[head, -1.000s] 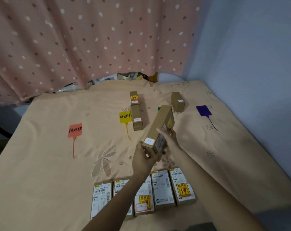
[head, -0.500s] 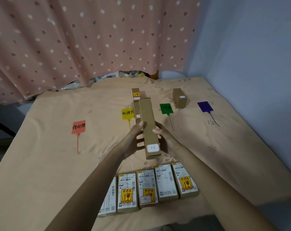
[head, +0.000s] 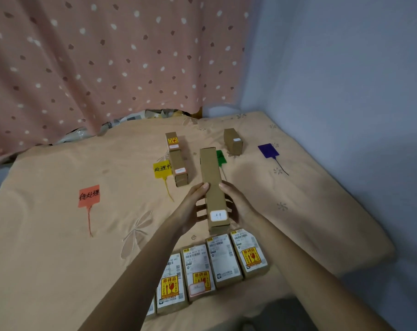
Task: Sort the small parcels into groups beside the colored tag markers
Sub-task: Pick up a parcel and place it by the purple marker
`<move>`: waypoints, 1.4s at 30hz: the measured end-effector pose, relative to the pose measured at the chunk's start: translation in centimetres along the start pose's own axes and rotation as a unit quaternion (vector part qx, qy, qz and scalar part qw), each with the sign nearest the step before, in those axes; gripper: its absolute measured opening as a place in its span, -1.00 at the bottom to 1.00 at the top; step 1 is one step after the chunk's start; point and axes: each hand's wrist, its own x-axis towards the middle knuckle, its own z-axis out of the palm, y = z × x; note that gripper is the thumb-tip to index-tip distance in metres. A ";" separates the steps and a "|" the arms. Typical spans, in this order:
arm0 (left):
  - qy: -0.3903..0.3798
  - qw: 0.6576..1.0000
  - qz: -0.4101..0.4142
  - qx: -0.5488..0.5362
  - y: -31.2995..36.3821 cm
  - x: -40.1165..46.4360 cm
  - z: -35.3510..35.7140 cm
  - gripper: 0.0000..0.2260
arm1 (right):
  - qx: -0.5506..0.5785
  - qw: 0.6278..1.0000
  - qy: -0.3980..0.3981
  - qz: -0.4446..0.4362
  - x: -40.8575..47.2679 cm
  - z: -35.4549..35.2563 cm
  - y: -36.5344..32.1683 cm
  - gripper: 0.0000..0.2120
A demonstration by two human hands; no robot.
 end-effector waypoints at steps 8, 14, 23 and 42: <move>-0.018 1.000 -0.005 0.011 0.2 3.5 7.1 -0.23 | -0.004 0.999 0.030 -0.022 -1.6 -7.2 -2.2 -0.32; -0.028 0.999 -0.009 0.026 -0.1 7.9 15.5 -0.38 | -0.008 0.999 0.027 -0.020 -1.9 -16.5 -4.7 -0.44; 0.003 0.999 -0.035 0.008 -2.0 16.9 30.5 -0.40 | -0.035 0.999 0.020 0.006 -1.7 -33.7 -8.5 -0.36; 0.052 0.994 -0.062 -0.071 -1.3 30.5 36.5 -0.63 | -0.026 0.997 0.064 0.044 8.0 -43.6 -11.5 -0.56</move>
